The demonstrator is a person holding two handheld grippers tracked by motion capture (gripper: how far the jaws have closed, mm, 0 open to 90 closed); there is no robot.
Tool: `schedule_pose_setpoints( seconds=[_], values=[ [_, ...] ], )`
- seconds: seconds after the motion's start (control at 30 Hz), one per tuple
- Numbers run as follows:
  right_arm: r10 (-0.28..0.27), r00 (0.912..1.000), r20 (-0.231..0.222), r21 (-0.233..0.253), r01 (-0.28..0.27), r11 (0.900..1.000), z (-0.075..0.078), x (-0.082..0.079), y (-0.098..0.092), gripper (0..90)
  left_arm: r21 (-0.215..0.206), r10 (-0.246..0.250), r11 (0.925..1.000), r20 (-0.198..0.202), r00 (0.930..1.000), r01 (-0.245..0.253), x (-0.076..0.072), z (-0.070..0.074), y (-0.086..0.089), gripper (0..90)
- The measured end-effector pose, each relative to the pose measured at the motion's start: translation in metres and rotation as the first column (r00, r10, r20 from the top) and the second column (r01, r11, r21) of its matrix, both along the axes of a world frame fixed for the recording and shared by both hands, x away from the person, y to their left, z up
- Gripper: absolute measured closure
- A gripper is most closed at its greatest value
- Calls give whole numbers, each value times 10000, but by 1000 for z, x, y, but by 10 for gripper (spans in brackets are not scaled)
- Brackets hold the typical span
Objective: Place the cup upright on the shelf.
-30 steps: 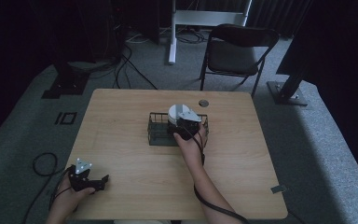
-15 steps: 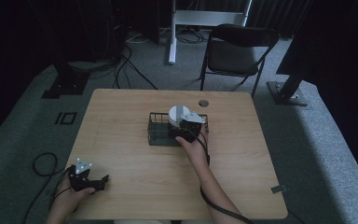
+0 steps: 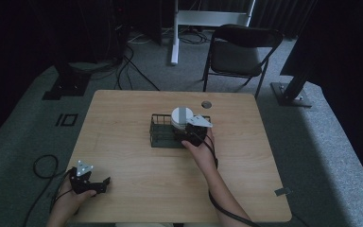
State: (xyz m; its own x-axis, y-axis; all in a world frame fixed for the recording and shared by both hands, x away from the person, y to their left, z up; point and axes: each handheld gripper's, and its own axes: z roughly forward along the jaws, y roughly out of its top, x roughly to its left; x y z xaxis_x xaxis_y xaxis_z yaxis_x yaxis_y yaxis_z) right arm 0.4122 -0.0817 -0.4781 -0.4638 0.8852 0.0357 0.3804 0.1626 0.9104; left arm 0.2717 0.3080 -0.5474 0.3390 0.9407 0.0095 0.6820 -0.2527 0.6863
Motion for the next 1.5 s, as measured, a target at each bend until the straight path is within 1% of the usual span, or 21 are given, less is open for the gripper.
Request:
schedule_pose_setpoints(
  seconds=[0.13,0.2,0.37,0.47,0.5,0.53,0.6,0.73,0.77,0.87,1.03,1.13,1.23,1.3,1.5],
  values=[
    [436,9990,77,-225,-434,9988,0,-2,-1,121,6,-8,10000,2,10000,8,0,0,0,7],
    [537,9985,134,-144,-535,9985,0,-2,-2,121,-3,2,10000,0,10000,-2,0,0,0,7],
    [587,9980,214,60,-588,9982,1,-2,-7,121,4,-6,10000,2,10000,6,0,0,0,7],
    [836,9962,255,125,-840,9964,1,-3,-11,121,5,-5,10000,1,10000,5,0,0,0,7],
    [836,9962,255,125,-840,9964,1,-3,-11,121,5,-5,10000,1,10000,5,0,0,0,7],
    [1011,9945,263,97,-1013,9948,1,-3,-12,121,7,-7,10000,2,10000,7,0,0,0,7],
    [1184,9928,186,148,-1187,9928,1,-3,-14,121,1,-2,10000,2,10000,2,0,0,0,7],
    [1443,9894,172,133,-1446,9894,0,-4,-17,121,6,-8,10000,4,10000,8,0,0,0,7],
    [1451,9892,193,111,-1453,9893,0,-4,-18,121,3,-3,10000,4,10000,3,0,0,0,7],
    [1457,9889,281,243,-1464,9889,1,-4,-23,121,0,0,10000,1,10000,0,0,0,0,7],
    [1483,9882,390,248,-1494,9885,3,-5,-30,121,7,-4,10000,1,10000,4,0,0,0,7],
    [1661,9853,406,236,-1672,9856,5,-7,-33,121,1,0,10000,2,10000,0,0,0,0,7],
    [1733,9838,455,138,-1741,9846,6,-10,-36,121,7,-7,10000,3,10000,7,0,0,0,7],
    [1694,9848,393,235,-1704,9851,7,-12,-39,121,-2,1,10000,3,10000,-1,0,0,0,7],
    [1803,9822,522,232,-1817,9831,10,-20,-47,121,1,1,10000,4,10000,-1,0,0,0,7]
  ],
)
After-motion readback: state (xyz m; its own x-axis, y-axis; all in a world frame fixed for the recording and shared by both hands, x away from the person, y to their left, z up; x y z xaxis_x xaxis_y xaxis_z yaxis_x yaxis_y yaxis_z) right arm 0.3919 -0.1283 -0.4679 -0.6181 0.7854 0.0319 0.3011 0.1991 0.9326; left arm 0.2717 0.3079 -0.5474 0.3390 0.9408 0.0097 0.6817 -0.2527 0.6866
